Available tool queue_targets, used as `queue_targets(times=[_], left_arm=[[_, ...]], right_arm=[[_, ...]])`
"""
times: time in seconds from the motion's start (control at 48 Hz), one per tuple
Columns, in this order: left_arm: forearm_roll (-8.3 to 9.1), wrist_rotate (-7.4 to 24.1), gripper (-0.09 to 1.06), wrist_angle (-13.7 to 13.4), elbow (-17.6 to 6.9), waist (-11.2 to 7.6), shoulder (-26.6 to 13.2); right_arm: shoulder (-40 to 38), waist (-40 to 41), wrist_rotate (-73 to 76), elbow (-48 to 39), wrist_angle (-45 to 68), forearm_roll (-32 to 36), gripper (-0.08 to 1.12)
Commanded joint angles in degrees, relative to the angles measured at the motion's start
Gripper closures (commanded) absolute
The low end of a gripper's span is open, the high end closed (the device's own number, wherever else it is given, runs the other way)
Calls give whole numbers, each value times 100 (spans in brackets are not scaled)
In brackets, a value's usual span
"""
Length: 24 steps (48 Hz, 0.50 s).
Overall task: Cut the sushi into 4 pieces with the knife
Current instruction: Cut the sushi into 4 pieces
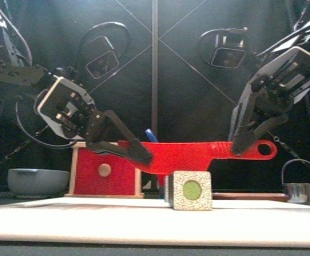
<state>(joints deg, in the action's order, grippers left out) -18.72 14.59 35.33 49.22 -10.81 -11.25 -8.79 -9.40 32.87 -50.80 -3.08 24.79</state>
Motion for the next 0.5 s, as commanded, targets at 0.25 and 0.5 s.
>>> queue_targets(times=[0.25, 0.5], left_arm=[[26, 26, 91, -53, -105, -44, 193], [18, 35, 91, -62, -97, -88, 123]], right_arm=[[-105, -18, 9, 132, 0, 0, 95], [-132, -53, 9, 88, -18, 0, 95]])
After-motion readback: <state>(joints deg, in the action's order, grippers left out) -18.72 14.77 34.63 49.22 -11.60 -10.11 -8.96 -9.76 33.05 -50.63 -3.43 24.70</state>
